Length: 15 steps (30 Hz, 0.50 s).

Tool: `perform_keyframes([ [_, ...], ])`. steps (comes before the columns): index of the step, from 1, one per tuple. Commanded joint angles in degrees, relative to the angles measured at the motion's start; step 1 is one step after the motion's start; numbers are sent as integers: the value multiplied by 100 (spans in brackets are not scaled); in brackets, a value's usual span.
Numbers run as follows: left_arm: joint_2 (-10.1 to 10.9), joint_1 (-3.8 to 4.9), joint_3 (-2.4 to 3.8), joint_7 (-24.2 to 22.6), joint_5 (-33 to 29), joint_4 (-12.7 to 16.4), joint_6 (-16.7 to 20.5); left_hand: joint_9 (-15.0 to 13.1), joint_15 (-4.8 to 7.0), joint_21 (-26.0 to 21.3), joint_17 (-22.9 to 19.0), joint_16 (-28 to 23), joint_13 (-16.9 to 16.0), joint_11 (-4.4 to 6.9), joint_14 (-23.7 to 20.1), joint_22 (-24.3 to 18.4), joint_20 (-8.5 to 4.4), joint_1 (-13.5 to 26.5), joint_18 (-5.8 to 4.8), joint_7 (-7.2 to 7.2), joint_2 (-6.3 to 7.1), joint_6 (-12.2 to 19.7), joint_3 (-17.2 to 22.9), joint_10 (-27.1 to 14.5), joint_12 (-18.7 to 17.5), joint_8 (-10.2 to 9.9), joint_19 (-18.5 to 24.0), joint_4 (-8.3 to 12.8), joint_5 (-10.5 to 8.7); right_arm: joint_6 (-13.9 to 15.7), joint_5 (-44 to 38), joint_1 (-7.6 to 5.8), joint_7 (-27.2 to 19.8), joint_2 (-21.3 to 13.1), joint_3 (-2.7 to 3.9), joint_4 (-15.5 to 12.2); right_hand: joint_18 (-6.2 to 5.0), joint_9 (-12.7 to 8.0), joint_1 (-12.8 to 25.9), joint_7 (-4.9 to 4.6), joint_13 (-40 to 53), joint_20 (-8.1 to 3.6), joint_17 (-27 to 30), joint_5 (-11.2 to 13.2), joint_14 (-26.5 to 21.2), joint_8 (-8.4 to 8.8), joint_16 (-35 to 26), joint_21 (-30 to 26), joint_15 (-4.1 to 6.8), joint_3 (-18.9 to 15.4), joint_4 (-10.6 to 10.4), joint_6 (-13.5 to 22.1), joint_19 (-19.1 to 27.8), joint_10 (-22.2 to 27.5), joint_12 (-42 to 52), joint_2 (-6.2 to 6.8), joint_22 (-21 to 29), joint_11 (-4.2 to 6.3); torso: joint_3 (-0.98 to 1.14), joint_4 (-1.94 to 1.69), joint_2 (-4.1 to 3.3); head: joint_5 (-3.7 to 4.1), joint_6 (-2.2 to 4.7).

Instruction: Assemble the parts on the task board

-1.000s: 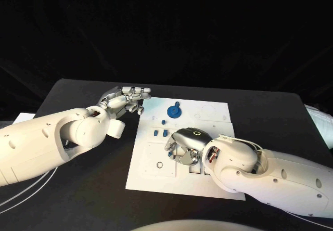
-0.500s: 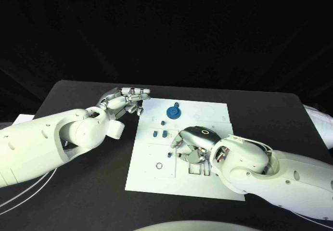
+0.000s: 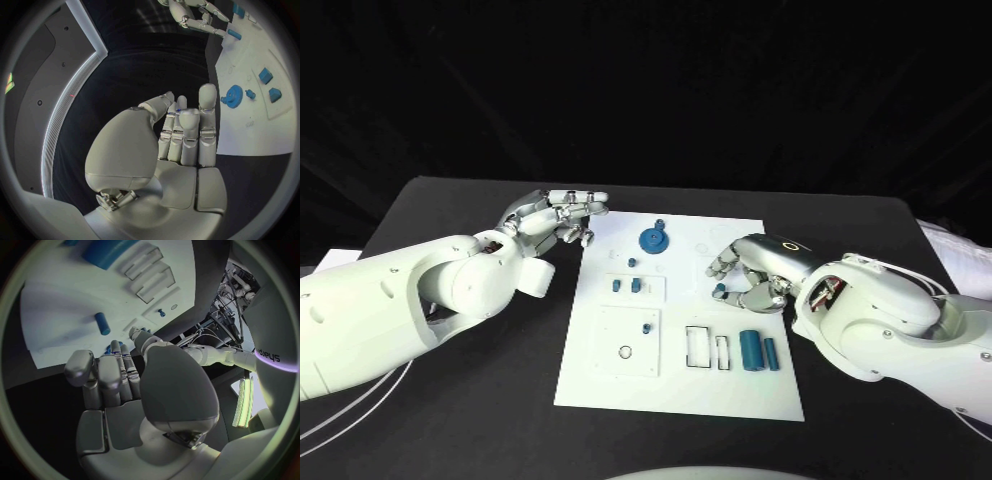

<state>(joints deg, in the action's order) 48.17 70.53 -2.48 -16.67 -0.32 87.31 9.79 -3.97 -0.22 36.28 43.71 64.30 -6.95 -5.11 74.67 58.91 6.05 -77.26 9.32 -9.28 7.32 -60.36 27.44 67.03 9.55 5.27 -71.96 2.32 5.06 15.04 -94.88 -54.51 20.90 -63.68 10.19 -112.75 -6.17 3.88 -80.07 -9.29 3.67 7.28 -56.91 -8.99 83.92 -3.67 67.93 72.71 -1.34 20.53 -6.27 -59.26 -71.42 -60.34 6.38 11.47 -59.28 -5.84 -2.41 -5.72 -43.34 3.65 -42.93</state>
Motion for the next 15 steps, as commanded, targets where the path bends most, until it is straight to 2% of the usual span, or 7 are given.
perform_keyframes([
  [1,-14,-6,3,-34,23,5,-124,6,-15,-20,-5,-33,-8,-2,-42,-5,7,-52,38,-7,-11,15,-24,-37,37,-13,42,24,17,-204,-110,-13,64,-75,1,20,-55,-3,-37,37,0,-35,72,-28,30,3,-62,-68,44,-248,-19,35,22,125,-11,28,66,-8,1,-6,-3,42,21],
  [3,-18,-8,3,-40,38,4,-128,6,-15,-27,-4,-32,-8,-3,-42,-9,7,-56,39,-8,-12,16,-25,-38,39,-14,44,28,17,-270,-158,-18,87,-106,1,47,-54,0,-55,48,0,-31,90,-28,29,-3,-75,-79,45,-339,-37,24,26,151,-7,12,78,-7,-3,-9,-6,54,29],
  [9,-26,-13,3,-46,61,4,-137,7,-15,-27,-7,-34,-8,-3,-43,-9,7,-57,39,-9,-13,17,-26,-39,40,-14,44,28,17,-355,-301,-16,134,-56,2,137,-55,5,-111,74,4,-32,100,-36,33,-12,-80,-86,52,-422,-64,-12,20,133,26,-57,81,4,4,-10,-13,52,28],
  [15,-29,-17,3,-43,66,7,-151,7,-16,-30,-12,-37,-8,-4,-45,-11,7,-57,39,-12,-14,19,-27,-39,40,-15,44,28,17,-402,-373,-1,144,91,1,245,-50,8,-182,112,6,-39,87,-25,42,-16,-68,-77,63,-423,-83,-52,-1,80,69,-154,63,19,-11,-19,-12,60,13],
])
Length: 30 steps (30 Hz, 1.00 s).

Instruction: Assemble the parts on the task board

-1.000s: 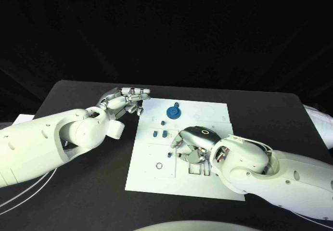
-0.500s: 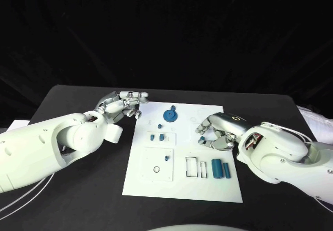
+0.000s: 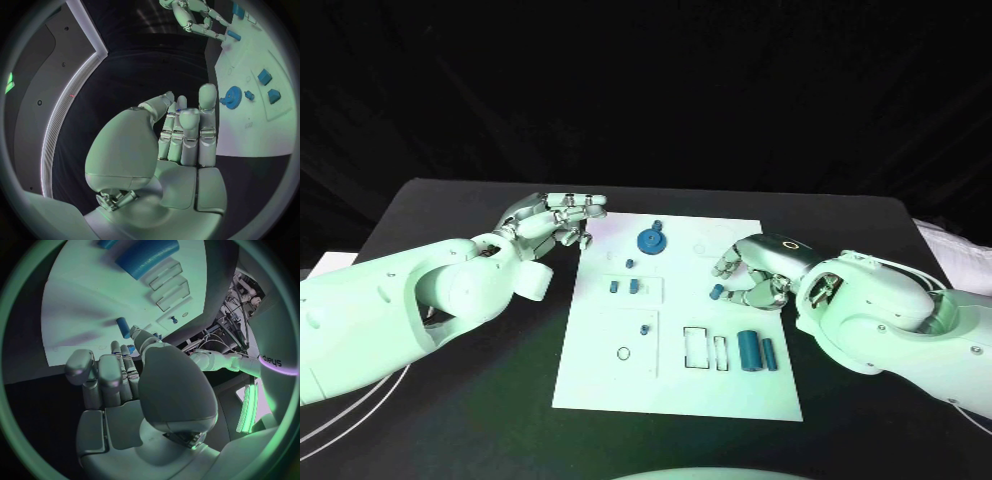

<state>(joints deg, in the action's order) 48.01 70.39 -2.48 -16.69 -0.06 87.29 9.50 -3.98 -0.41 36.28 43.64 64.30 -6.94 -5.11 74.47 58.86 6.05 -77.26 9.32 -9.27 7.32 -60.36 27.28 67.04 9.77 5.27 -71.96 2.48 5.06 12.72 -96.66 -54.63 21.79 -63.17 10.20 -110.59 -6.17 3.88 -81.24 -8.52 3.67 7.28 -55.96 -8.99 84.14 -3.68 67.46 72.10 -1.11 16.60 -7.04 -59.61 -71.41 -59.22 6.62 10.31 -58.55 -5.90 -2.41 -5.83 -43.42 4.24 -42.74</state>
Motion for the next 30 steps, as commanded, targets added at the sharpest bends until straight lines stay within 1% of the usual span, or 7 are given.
perform_keyframes([
  [1,-11,-3,3,-41,41,10,-124,7,4,-30,-5,-37,-9,-4,-25,-5,7,-57,39,-12,-14,19,-11,-39,18,-15,44,12,17,-186,-198,14,54,53,0,41,-49,8,-75,44,7,-41,-13,-23,22,-17,-17,-12,44,-25,-8,-26,-8,-50,56,-52,-18,29,-10,-6,-4,0,-8],
  [8,0,-4,4,-34,42,20,-130,8,2,-31,-6,-37,-9,-8,-26,-5,8,-55,39,-16,-17,21,-15,-42,20,-15,44,10,16,-446,-195,33,51,118,-2,102,41,38,-128,83,0,-92,-395,-14,134,-82,288,259,111,97,-84,-305,-288,-446,202,-187,-452,113,-7,9,2,-16,-50],
  [12,5,-4,4,-18,42,29,-165,8,0,-24,16,-24,-10,-11,-19,-2,9,-49,36,-21,-21,24,-22,-44,23,-16,40,6,15,-532,-197,41,54,153,-2,111,61,44,-137,98,-2,-109,-484,-8,155,-96,366,328,128,148,-107,-396,-350,-560,210,-197,-556,138,-8,11,4,-20,-63],
  [18,3,-4,4,1,43,38,-208,8,0,-24,17,-23,-10,-11,-19,-1,9,-49,36,-21,-21,24,-22,-44,23,-16,40,6,15,-607,-227,64,83,216,-3,139,81,58,-147,136,0,-140,-557,36,167,-125,438,402,161,217,-134,-542,-409,-725,204,-206,-664,182,-6,-2,6,-19,-72],
  [23,4,-4,4,28,43,49,-263,10,8,200,262,144,-53,11,92,126,9,-44,-1,-15,-55,48,-74,47,123,-22,-66,-2,10,-611,-244,79,87,249,-5,195,85,60,-152,144,1,-150,-567,40,166,-129,450,415,171,241,-141,-578,-418,-769,194,-211,-683,192,-10,-3,6,-6,-71],
  [26,2,-4,4,34,43,48,-273,10,9,183,253,142,-57,12,90,116,8,-42,2,-15,-54,49,-81,50,130,-22,-62,-2,9,-577,-275,92,102,287,-7,225,84,57,-141,140,-2,-155,-562,50,163,-122,451,417,171,243,-150,-580,-416,-774,178,-197,-683,191,-3,10,7,-20,-75],
  [30,3,-4,4,41,43,52,-289,10,8,122,196,113,-60,9,68,81,8,-33,12,-14,-51,51,-96,39,136,-21,-43,-6,6,-546,-330,104,136,326,-7,264,86,51,-110,134,-5,-158,-566,71,161,-105,457,421,169,241,-175,-573,-414,-772,150,-180,-688,185,-5,7,4,-11,-78],
])
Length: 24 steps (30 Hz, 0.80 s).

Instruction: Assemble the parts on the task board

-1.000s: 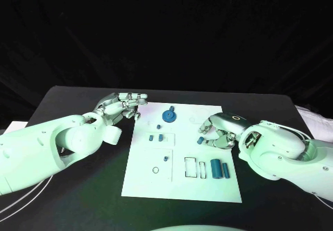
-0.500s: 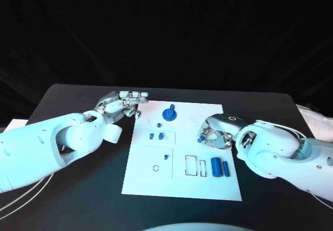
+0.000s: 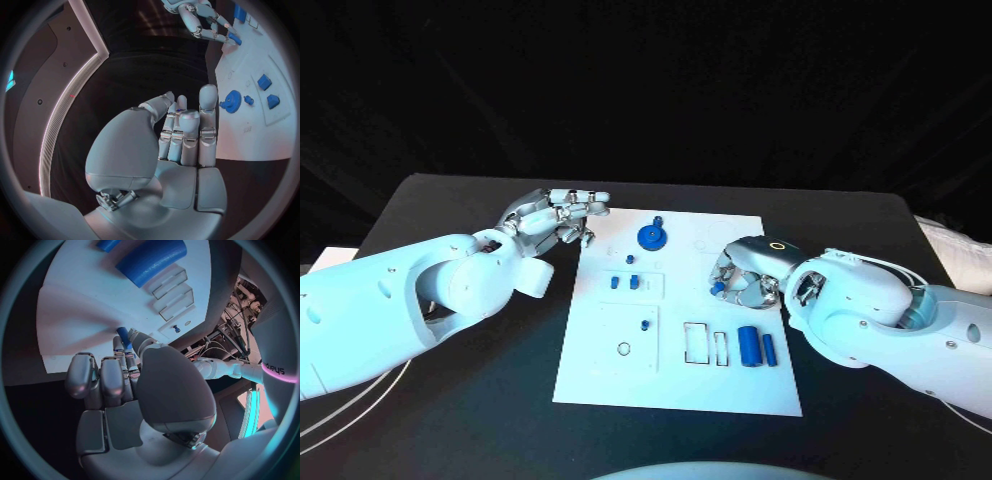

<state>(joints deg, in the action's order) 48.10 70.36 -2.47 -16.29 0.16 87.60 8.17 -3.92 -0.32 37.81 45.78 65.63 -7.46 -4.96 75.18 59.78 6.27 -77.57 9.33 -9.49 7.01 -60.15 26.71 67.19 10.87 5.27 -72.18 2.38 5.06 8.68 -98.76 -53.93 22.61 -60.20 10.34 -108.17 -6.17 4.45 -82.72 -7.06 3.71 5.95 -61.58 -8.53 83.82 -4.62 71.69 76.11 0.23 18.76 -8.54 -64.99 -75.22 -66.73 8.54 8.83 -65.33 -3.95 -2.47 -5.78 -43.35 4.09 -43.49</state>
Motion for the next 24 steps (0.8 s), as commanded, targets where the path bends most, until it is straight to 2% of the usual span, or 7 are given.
perform_keyframes([
  [1,-6,-1,3,3,21,21,-160,4,-1,-31,-18,-20,-9,-6,-3,-11,-14,-2,12,7,-21,30,-39,23,26,-21,-21,4,6,-139,-128,35,60,39,-21,33,86,-5,40,-13,-9,-25,-4,27,192,-11,34,20,35,25,-27,-35,-34,-22,-42,-31,-10,-11,0,1,-1,6,-9],
  [10,-11,-1,3,23,21,18,-182,4,-2,-52,-32,-27,-12,-7,-10,-23,-14,7,15,6,-24,30,-50,18,31,-20,-15,-3,5,-75,-176,55,61,111,-23,63,91,3,-9,16,-3,-36,-19,41,189,-26,55,43,52,109,-29,-118,-45,-104,-69,-90,-44,15,-2,0,8,7,-7],
  [14,-16,-1,3,49,21,10,-200,4,-2,-79,-57,-41,-14,-7,-21,-39,-13,10,19,6,-25,30,-55,14,34,-20,-6,-5,5,133,-204,62,-7,96,-23,-6,103,16,-91,37,2,-54,-56,84,193,-52,88,83,72,214,8,-205,-76,-198,-80,-149,-108,41,0,-3,12,9,9],
  [18,-24,-1,2,65,21,-6,-213,4,-3,-94,-62,-43,-15,-7,-24,-47,-13,12,21,6,-27,31,-58,12,36,-20,-1,-7,5,477,-180,64,-64,51,-22,-108,123,41,-155,62,11,-80,-100,126,201,-96,127,150,100,334,45,-319,-135,-332,-89,-225,-215,75,2,8,17,14,22],
  [21,-41,-2,2,68,21,-21,-215,4,-3,-94,-62,-43,-15,-7,-24,-47,-13,12,21,6,-27,31,-58,12,36,-20,-1,-7,5,655,-151,48,-58,-13,-21,-180,126,46,-168,65,10,-90,-101,127,201,-99,132,162,105,373,61,-335,-142,-360,-106,-233,-232,82,-6,1,15,26,37],
  [24,-52,-3,2,68,21,-29,-218,4,-3,-111,-70,-48,-16,-8,-29,-57,-13,14,24,4,-27,35,-63,7,38,-21,5,-8,5,739,-81,29,-53,-79,-19,-269,129,47,-169,64,9,-91,-103,127,201,-99,133,169,105,376,62,-335,-150,-361,-108,-232,-246,81,-4,12,24,19,44],
])
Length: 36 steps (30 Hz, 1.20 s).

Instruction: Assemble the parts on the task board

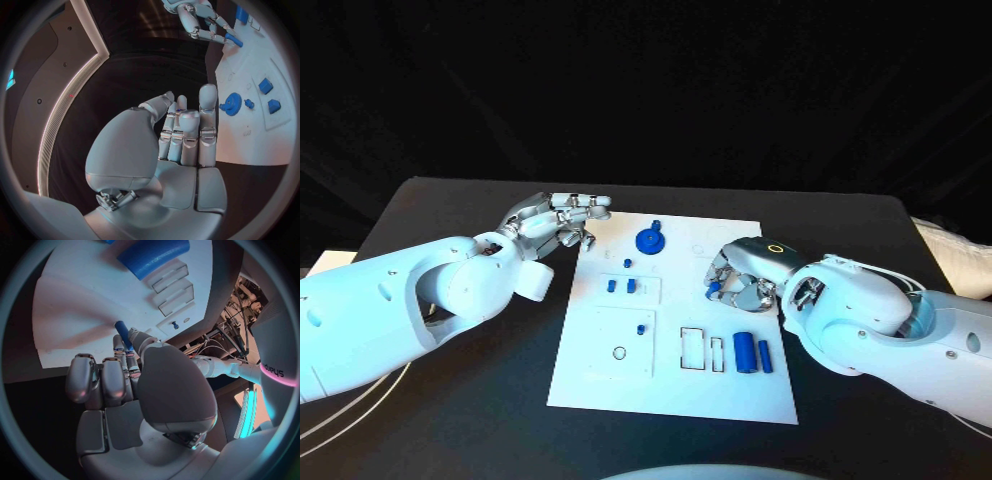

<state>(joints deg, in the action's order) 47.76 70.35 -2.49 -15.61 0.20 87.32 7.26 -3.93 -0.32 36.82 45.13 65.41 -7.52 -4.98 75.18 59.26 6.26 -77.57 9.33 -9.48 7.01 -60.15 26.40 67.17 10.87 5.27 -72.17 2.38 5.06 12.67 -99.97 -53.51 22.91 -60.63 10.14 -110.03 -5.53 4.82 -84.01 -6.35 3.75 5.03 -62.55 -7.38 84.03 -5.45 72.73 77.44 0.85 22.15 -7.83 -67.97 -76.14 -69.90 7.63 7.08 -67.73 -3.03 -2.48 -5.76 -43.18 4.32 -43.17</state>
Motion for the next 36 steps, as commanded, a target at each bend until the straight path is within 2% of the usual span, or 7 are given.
perform_keyframes([
  [1,-20,-3,4,1,16,-3,-128,5,-3,-12,-5,-26,-10,-6,-29,-5,-13,14,24,4,-27,36,-32,9,38,-21,5,-8,5,359,67,-22,-83,-57,2,-118,65,9,-39,-7,6,2,-6,12,181,-16,29,36,43,36,-8,-38,-58,-43,-17,-58,-6,-11,1,14,3,-10,17],
  [9,-31,-16,4,0,16,-15,-139,8,-8,-93,-76,-69,-16,-13,-70,-50,-11,21,34,-5,-30,58,-52,-13,50,-30,37,-13,6,427,342,-58,-153,-73,7,-420,65,3,-37,-34,-5,-3,0,19,175,17,30,39,35,94,13,-5,-48,-20,-89,-26,-5,-30,5,17,4,-42,26],
  [14,-42,-26,4,0,16,-23,-140,9,-9,-124,-90,-77,-19,-14,-79,-68,-10,19,39,-8,-32,66,-57,-21,54,-34,49,-12,8,448,494,-32,-262,132,5,-597,65,1,-39,-49,-6,1,-6,13,174,33,36,38,27,128,26,11,-42,-12,-121,-20,-2,-41,-4,-4,6,-78,12],
  [17,-50,-30,4,-2,16,-31,-137,9,-9,-124,-90,-77,-19,-14,-79,-68,-10,19,39,-8,-32,66,-57,-21,54,-34,49,-12,8,442,529,24,-333,348,2,-640,65,-2,-41,-64,-7,5,-9,6,174,48,41,39,19,154,38,27,-37,-3,-147,-15,-1,-52,-7,2,5,-124,-6],
  [27,-70,-33,4,-3,16,-40,-124,10,-11,-137,-109,-89,-21,-16,-91,-75,-9,16,40,-10,-36,72,-61,-29,58,-36,55,-11,9,316,372,334,-514,1127,-63,-451,58,-6,-43,-83,-6,13,0,-8,171,68,40,25,9,189,62,48,-16,7,-183,-8,27,-66,-15,-8,-4,-228,-24],
  [30,-64,-33,4,-2,16,-35,-116,10,-11,-137,-109,-89,-21,-16,-91,-75,-9,16,40,-10,-36,72,-61,-29,58,-36,55,-11,9,272,330,381,-545,1274,-103,-358,57,-7,-44,-86,-6,14,-3,-13,172,71,42,22,7,194,66,51,-11,9,-188,-7,33,-68,-22,4,-1,-252,-30],
  [36,-61,-33,4,0,16,-21,-116,10,-11,-137,-109,-89,-21,-16,-91,-75,-9,16,40,-10,-36,72,-61,-29,58,-36,55,-11,9,138,292,430,-554,1475,-159,-206,56,-7,-44,-89,-5,15,-3,-17,171,73,43,20,5,200,70,51,-8,8,-192,-10,38,-70,-14,-2,-7,-276,-50],
])
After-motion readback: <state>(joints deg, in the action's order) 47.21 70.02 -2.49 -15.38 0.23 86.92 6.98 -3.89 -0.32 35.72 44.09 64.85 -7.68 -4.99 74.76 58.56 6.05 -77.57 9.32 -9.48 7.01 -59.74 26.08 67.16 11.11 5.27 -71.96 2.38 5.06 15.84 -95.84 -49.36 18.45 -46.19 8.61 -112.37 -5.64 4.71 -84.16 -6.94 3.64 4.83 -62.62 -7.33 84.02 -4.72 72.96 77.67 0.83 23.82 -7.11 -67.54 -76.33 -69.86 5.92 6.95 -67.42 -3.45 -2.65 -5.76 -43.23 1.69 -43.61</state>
